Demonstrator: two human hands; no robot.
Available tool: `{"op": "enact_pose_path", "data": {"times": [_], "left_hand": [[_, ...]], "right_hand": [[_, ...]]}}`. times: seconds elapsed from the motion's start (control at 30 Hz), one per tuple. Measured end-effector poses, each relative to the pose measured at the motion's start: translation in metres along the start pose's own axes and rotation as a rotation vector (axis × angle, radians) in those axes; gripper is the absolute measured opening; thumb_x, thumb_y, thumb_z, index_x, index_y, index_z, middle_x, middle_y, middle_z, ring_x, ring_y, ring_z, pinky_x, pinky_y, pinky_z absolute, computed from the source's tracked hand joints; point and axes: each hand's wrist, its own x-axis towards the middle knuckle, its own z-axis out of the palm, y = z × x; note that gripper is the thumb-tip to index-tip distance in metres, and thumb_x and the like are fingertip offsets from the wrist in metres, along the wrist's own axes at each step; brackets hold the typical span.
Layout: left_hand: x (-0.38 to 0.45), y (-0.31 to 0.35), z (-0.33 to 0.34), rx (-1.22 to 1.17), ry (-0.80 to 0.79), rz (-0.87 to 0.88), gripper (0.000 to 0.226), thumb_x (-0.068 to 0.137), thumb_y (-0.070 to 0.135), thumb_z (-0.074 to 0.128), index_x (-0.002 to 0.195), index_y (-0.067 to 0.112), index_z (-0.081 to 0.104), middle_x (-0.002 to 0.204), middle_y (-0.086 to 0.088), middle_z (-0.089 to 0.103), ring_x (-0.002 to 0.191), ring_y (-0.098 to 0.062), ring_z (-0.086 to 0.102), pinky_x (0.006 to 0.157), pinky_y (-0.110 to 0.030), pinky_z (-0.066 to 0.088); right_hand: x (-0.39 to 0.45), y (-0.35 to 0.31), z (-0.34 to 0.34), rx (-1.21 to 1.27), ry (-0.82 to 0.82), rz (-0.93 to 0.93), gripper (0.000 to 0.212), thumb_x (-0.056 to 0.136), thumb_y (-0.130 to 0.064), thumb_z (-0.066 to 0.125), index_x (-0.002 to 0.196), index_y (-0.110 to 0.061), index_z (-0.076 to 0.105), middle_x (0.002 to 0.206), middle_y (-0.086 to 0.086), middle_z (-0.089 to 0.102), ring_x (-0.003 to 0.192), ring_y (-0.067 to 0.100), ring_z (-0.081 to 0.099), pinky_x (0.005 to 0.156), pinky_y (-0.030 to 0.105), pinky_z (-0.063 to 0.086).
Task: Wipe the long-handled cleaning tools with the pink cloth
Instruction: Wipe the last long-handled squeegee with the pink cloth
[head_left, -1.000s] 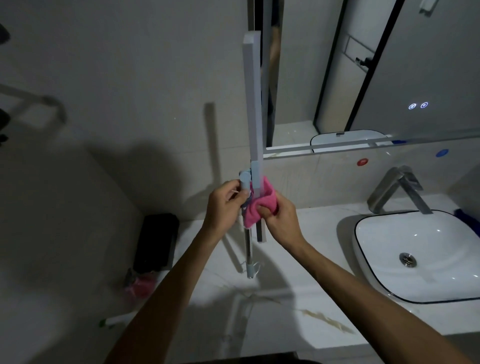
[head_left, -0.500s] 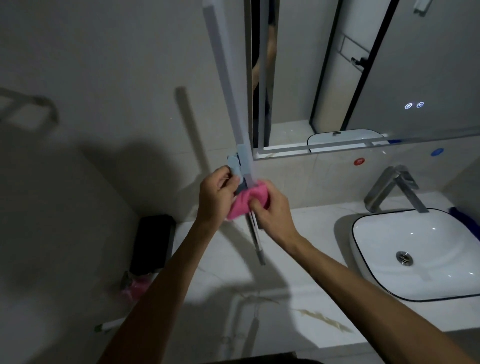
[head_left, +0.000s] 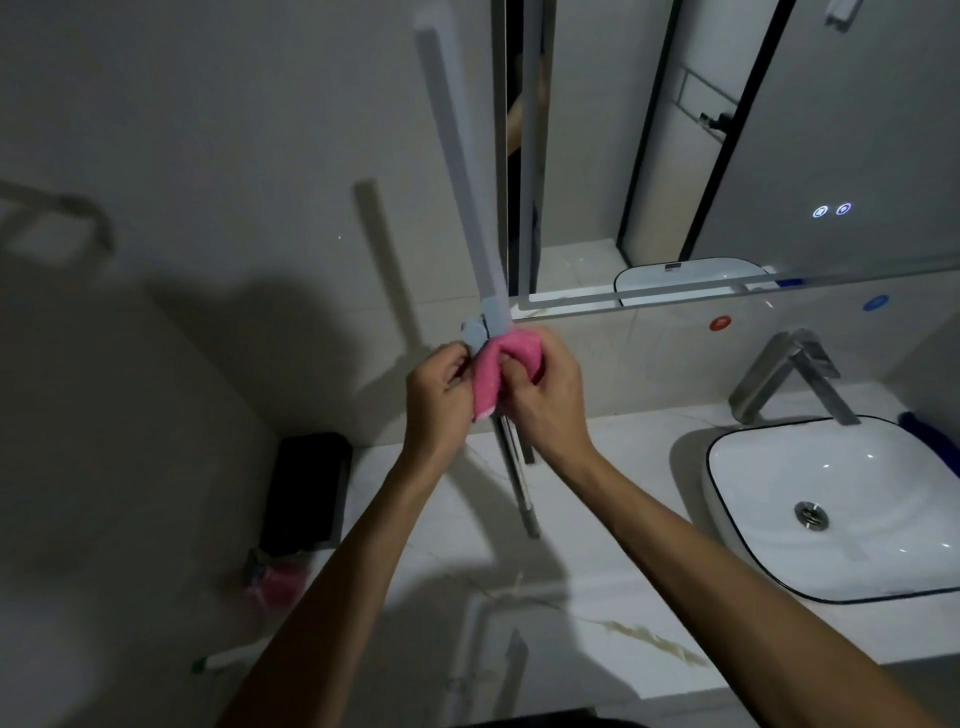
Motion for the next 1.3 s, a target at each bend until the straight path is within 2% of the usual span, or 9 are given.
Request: {"op": "enact_pose_path", "data": {"times": [0.1,0.2,0.3,0.53,0.73,0.87,1.07,1.17,1.3], "left_hand": [[0.006,0.009,-0.006,0.023,0.057,0.038,0.015,0.094,0.005,0.064,0.082,0.013,0.065,0.08,-0.003,0.069,0.077,-0.012,0.066,0.068,-0.027,0.056],[0.007,0.007,-0.013,0.005,0.056,0.017,0.01,0.096,0.004,0.06,0.093,0.01,0.067,0.085,-0.003,0.071,0.084,-0.021,0.071,0.074,-0.044,0.063],[0.008,0.004,-0.011,0.007,0.047,-0.008,0.008,0.096,0.008,0.061,0.092,0.008,0.068,0.09,-0.021,0.07,0.086,-0.039,0.068,0.075,-0.059,0.059],[0.009,0.009,-0.006,-0.002,-0.002,0.008,0.019,0.09,0.019,0.064,0.086,0.0,0.066,0.082,-0.022,0.068,0.081,-0.046,0.065,0.071,-0.062,0.056],[0.003,0.005,-0.005,0.01,0.023,0.0,0.014,0.091,0.012,0.063,0.081,0.002,0.063,0.081,-0.021,0.066,0.079,-0.041,0.065,0.068,-0.056,0.055],[-0.001,0.009,-0.007,-0.012,0.088,-0.037,0.01,0.093,0.008,0.062,0.084,0.008,0.066,0.087,-0.015,0.071,0.082,-0.027,0.07,0.071,-0.049,0.061],[0.003,0.018,-0.01,-0.043,0.07,-0.036,0.018,0.099,0.015,0.057,0.095,-0.001,0.064,0.092,-0.022,0.069,0.088,-0.041,0.067,0.074,-0.062,0.057],[0.007,0.023,-0.01,-0.024,0.034,0.002,0.025,0.098,0.022,0.056,0.096,-0.002,0.061,0.091,-0.026,0.066,0.085,-0.049,0.062,0.07,-0.066,0.054],[0.013,0.027,-0.014,0.026,0.054,0.041,0.02,0.1,0.015,0.056,0.091,-0.003,0.059,0.087,-0.026,0.065,0.082,-0.047,0.065,0.068,-0.064,0.056]], "right_hand": [[-0.017,0.018,0.001,0.031,-0.088,0.102,0.019,0.093,-0.001,0.061,0.105,-0.015,0.064,0.095,-0.003,0.067,0.083,0.008,0.066,0.079,0.028,0.058],[-0.025,0.033,-0.006,-0.068,-0.25,0.239,0.018,0.088,0.006,0.06,0.099,-0.008,0.063,0.084,0.0,0.065,0.066,0.005,0.063,0.06,0.019,0.054],[-0.024,0.029,-0.009,-0.046,-0.297,0.314,0.016,0.087,0.008,0.056,0.098,-0.001,0.064,0.079,0.015,0.066,0.057,0.01,0.061,0.051,0.023,0.051],[0.002,-0.002,-0.007,0.07,-0.112,0.16,0.018,0.088,0.007,0.058,0.095,-0.004,0.07,0.082,0.005,0.068,0.07,0.007,0.061,0.067,0.017,0.049],[-0.005,0.009,-0.009,0.045,-0.126,0.108,0.029,0.086,0.009,0.06,0.103,-0.011,0.071,0.089,-0.001,0.07,0.079,0.005,0.065,0.076,0.016,0.049],[-0.025,0.032,-0.009,-0.026,-0.216,0.192,0.015,0.09,0.003,0.06,0.1,-0.006,0.068,0.076,0.0,0.063,0.06,0.001,0.059,0.057,0.015,0.048],[-0.032,0.045,-0.021,-0.106,-0.288,0.292,0.011,0.088,0.002,0.066,0.087,-0.008,0.071,0.075,0.013,0.069,0.064,0.027,0.066,0.061,0.04,0.059],[-0.02,0.033,-0.025,-0.069,-0.239,0.269,0.015,0.089,0.002,0.066,0.085,-0.012,0.071,0.07,0.002,0.066,0.057,0.011,0.06,0.056,0.026,0.052],[-0.004,0.022,-0.03,-0.018,-0.165,0.23,0.017,0.09,0.002,0.066,0.095,-0.013,0.071,0.09,0.007,0.073,0.078,0.004,0.068,0.072,0.015,0.054]]}}
